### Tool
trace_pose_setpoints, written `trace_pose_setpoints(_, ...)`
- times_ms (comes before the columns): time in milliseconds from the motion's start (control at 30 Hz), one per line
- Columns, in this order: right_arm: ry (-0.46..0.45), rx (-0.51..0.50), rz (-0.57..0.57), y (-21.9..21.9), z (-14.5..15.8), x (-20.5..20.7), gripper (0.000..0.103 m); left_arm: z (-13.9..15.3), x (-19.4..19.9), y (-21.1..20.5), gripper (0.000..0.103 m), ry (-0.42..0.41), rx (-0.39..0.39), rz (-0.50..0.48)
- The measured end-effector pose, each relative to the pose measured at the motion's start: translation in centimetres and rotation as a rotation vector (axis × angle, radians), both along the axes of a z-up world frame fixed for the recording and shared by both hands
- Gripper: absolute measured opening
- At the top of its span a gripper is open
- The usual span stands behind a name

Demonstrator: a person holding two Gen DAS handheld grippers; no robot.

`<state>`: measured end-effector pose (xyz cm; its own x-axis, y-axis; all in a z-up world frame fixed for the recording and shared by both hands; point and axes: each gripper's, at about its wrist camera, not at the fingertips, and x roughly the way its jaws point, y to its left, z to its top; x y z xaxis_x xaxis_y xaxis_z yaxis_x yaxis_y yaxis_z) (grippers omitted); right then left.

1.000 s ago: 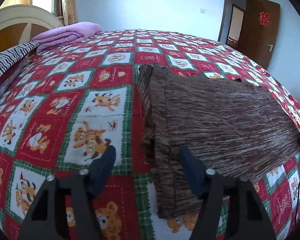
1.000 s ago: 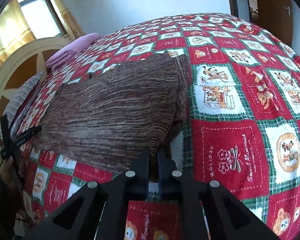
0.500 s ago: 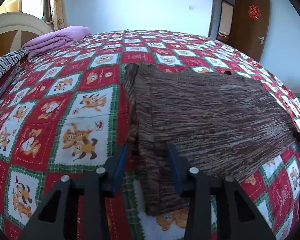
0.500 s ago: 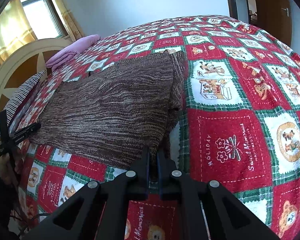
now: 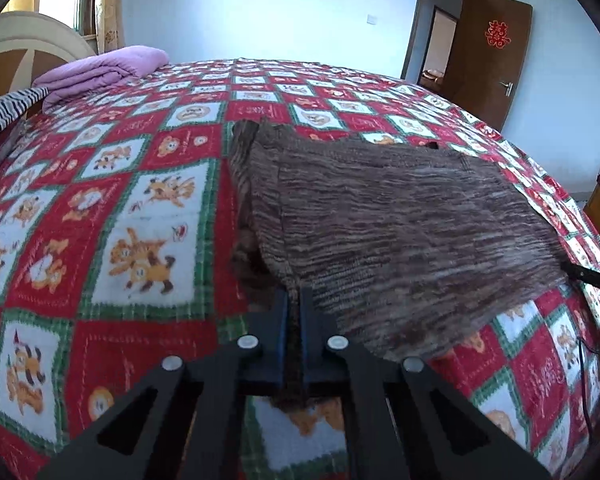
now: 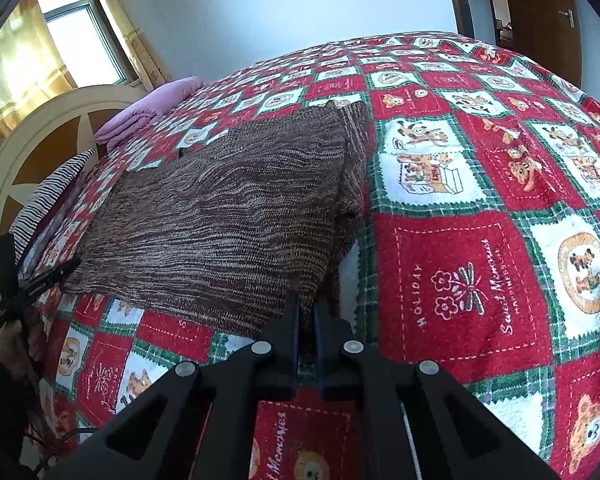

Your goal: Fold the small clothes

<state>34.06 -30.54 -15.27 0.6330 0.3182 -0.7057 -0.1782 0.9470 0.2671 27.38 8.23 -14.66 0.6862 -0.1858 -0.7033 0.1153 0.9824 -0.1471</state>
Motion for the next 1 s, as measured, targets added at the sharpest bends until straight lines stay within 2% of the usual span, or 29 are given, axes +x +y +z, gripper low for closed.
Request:
trace_pose_setpoints(233,-0.003,0.005,-0.001,-0.1,0.0,0.0,0.006,-0.1,-0.4,1.0,0.005,0.002,-0.056,0.024)
trace_pose_setpoints(333,0.002,0.008,0.000,-0.2,0.1,0.0,0.007,-0.1,-0.2,0.9,0.011,0.013,-0.041,0.043)
trace_pose_setpoints(367,0.006,0.009,-0.003,-0.2,0.4,-0.1,0.008,-0.1,-0.2,1.0,0.014,0.016,-0.043,0.040)
trace_pose_setpoints(400,0.007,0.006,-0.013,-0.3,0.6,-0.2,0.017,0.0,-0.2,0.9,0.018,0.014,-0.042,0.039)
trace_pose_setpoints(433,-0.002,-0.011,-0.038,-0.3,1.2,-0.4,0.033,0.2,-0.3,1.0,0.042,0.010,-0.025,0.056)
trace_pose_setpoints(467,-0.014,-0.027,-0.053,-0.2,1.7,-0.6,0.045,0.4,-0.4,1.0,0.075,0.001,0.015,0.099)
trace_pose_setpoints(500,-0.046,-0.048,-0.068,0.1,2.6,-0.8,0.062,0.8,-0.6,1.1,0.085,-0.020,0.029,0.122)
trace_pose_setpoints(533,-0.082,-0.052,-0.069,0.5,3.6,-1.0,0.063,1.2,-0.7,1.2,0.089,-0.042,0.022,0.123)
trace_pose_setpoints(600,-0.106,-0.057,-0.036,1.7,4.8,-0.5,0.063,1.8,-0.3,1.2,0.092,-0.061,0.032,0.108)
trace_pose_setpoints(700,-0.121,-0.091,0.035,5.2,6.0,1.5,0.063,2.0,1.2,0.8,0.093,-0.059,0.115,0.134)
trace_pose_setpoints(800,-0.111,-0.101,0.153,10.2,6.2,4.0,0.063,1.2,2.8,0.9,0.095,-0.014,0.145,0.161)
trace_pose_setpoints(867,-0.074,-0.101,0.223,12.9,5.5,5.1,0.063,0.2,3.8,1.2,0.095,0.044,0.143,0.164)
trace_pose_setpoints(933,-0.022,-0.109,0.294,15.5,4.1,5.9,0.063,-0.4,3.9,1.7,0.095,0.076,0.109,0.165)
trace_pose_setpoints(1000,0.060,-0.159,0.345,17.5,1.6,5.8,0.063,-0.7,3.6,2.2,0.099,0.099,0.082,0.170)
